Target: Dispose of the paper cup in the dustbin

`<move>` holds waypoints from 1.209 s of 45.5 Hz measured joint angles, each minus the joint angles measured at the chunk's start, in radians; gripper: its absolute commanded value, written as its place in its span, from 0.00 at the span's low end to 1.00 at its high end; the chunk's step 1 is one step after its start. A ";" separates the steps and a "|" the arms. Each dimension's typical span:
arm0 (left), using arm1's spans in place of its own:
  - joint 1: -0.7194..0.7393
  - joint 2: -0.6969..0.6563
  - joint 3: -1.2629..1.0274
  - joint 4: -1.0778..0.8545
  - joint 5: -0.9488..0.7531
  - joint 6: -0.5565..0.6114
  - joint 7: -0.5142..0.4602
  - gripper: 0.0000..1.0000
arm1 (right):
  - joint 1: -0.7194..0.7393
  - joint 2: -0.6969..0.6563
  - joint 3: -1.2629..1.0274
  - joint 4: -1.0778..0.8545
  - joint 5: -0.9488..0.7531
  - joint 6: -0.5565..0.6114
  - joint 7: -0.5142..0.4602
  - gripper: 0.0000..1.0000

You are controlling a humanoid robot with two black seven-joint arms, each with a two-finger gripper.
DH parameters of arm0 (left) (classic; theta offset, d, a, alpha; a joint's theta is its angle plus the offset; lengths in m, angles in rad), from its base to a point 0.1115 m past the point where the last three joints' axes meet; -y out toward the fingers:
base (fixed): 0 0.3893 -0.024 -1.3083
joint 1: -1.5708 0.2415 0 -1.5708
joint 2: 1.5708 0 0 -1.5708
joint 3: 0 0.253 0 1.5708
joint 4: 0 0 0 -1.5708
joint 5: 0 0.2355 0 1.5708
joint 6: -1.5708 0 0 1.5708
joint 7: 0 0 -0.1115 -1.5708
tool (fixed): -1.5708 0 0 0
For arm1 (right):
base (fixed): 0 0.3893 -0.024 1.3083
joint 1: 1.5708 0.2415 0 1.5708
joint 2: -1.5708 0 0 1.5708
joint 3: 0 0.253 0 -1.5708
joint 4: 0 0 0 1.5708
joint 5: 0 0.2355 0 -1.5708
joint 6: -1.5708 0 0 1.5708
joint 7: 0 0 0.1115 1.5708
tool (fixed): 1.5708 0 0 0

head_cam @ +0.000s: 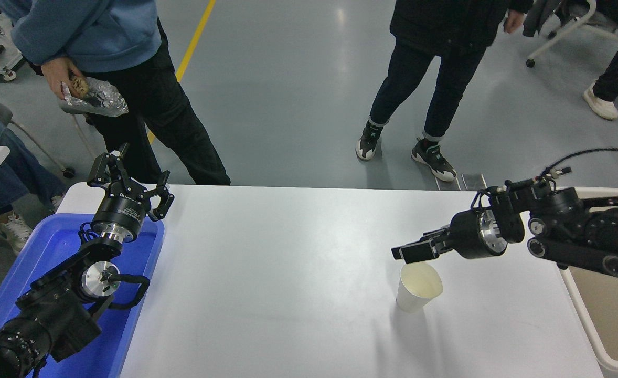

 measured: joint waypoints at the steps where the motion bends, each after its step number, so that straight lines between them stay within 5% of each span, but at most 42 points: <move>1: 0.000 0.000 0.000 0.000 0.000 0.000 0.000 1.00 | 0.000 0.006 -0.007 -0.006 -0.004 0.000 0.000 0.99; 20: 0.000 0.000 0.000 0.000 0.000 0.000 0.000 1.00 | -0.040 0.069 -0.080 -0.124 -0.056 -0.037 0.004 0.98; 31: 0.000 0.000 0.000 0.000 0.000 0.000 0.000 1.00 | -0.055 0.085 -0.088 -0.145 -0.070 -0.052 0.007 0.84; 36: 0.000 0.000 0.000 0.000 0.000 0.000 0.000 1.00 | -0.057 0.088 -0.091 -0.150 -0.072 -0.055 0.014 0.55; 40: 0.000 0.000 0.000 0.000 0.000 0.000 0.000 1.00 | -0.057 0.089 -0.097 -0.152 -0.074 -0.056 0.019 0.17; 45: 0.000 0.000 0.000 0.000 0.000 0.000 0.000 1.00 | -0.053 0.090 -0.109 -0.154 -0.075 -0.057 0.024 0.00; 55: 0.000 0.000 0.000 0.000 0.000 0.000 0.000 1.00 | -0.046 0.091 -0.126 -0.154 -0.082 -0.057 0.029 0.00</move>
